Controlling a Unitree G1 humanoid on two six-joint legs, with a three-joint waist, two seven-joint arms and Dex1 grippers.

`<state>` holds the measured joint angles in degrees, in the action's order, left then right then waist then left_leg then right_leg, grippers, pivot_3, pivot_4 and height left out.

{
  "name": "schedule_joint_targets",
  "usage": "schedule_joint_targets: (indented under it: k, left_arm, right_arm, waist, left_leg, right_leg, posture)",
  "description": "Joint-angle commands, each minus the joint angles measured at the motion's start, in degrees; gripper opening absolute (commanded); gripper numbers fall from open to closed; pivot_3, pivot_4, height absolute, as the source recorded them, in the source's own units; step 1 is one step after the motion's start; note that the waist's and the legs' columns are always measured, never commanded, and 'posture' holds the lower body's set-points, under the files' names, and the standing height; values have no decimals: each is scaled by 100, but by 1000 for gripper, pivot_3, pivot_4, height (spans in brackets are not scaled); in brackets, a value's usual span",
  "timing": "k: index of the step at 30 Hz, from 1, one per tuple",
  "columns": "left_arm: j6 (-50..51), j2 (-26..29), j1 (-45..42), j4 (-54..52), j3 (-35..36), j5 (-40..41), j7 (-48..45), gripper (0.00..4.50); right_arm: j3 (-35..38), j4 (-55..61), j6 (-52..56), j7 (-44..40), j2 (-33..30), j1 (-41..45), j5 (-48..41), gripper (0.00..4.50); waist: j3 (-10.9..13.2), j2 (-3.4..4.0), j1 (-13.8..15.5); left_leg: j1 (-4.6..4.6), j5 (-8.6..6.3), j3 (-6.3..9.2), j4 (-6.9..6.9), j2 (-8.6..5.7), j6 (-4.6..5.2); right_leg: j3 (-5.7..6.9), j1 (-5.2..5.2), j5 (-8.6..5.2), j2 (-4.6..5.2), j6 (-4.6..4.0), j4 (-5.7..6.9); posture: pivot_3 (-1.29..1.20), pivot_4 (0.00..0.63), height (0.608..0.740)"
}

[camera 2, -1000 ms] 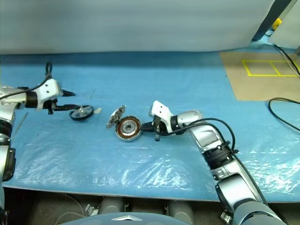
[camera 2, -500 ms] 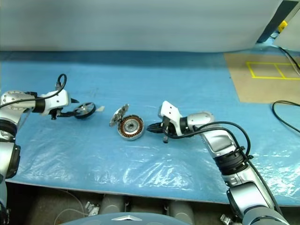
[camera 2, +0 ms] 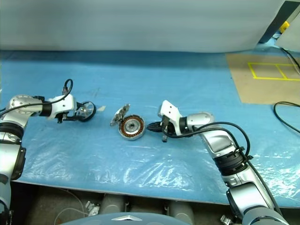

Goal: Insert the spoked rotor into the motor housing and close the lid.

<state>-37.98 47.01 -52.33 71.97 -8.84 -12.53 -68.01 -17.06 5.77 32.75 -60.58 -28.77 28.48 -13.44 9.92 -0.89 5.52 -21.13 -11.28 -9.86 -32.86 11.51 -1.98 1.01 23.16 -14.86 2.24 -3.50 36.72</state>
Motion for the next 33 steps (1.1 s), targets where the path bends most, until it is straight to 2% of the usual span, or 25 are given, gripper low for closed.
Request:
schedule_joint_targets:
  k: [1, 2, 3, 9, 18, 23, 27, 33]
  left_arm:
    - [122, 110, 16, 7, 101, 76, -98, 1229]
    - [129, 118, 21, 5, 108, 74, -83, 942]
    - [116, 136, 37, 0, 89, 23, 25, 908]
    - [138, 138, 149, -20, 117, 57, -8, 908]
    - [508, 287, 345, -400, 786, 943, -941, 908]
    - [1103, 484, 1021, -1320, 1366, 1826, -1518, 908]
    - [1159, 642, 1826, -1953, 1473, 1888, -1306, 908]
    - [1553, 494, 2644, -3132, 1386, 2093, -1245, 908]
  right_arm:
    - [92, 100, -121, 36, 19, 81, -70, 0]
    - [92, 92, -131, 42, 20, 85, -69, 0]
    - [91, 88, -141, 49, 24, 91, -69, 0]
    - [71, 32, -165, 66, 64, 149, -68, 0]
    - [76, -120, -306, 18, 53, 254, -44, 0]
    - [71, -231, -416, 34, 111, 299, -44, 0]
    - [-66, -497, -599, -44, 247, 380, 18, 0]
    - [-149, -811, -779, -157, 366, 556, 100, 0]
  waist:
    - [0, 0, 0]
    - [0, 0, 0]
    - [0, 0, 0]
    - [-1, 2, -3]
    - [0, 2, -6]
    - [0, 2, -10]
    - [1, 3, -12]
    - [1, 5, 12]
  left_leg:
    - [1, 0, 0, 0, -1, 0]
    - [1, 0, 0, 0, -1, 0]
    - [1, 0, 1, 0, -1, 0]
    - [6, 2, 2, 0, -1, -3]
    - [3, 2, 2, 1, -1, -3]
    - [1, 2, 2, 4, 3, -3]
    - [3, 2, 0, 6, 4, -3]
    - [0, 3, -1, 3, 6, -3]
  right_leg:
    - [0, -1, 0, 1, 0, 0]
    - [0, -1, 0, 1, 0, 0]
    - [1, -2, 0, 2, 0, 0]
    - [1, -3, 0, 2, 0, 3]
    - [3, -4, 0, 3, -1, 0]
    - [7, 0, -2, 1, -5, 0]
    - [8, 0, -3, 3, -7, 0]
    - [17, -3, -6, 8, -12, 3]
  posture:
    - [0, 150, 740]
    - [0, 150, 740]
    - [0, 150, 740]
    - [0, 150, 740]
    - [0, 150, 740]
    - [0, 150, 740]
    - [0, 150, 740]
    - [0, 150, 740]
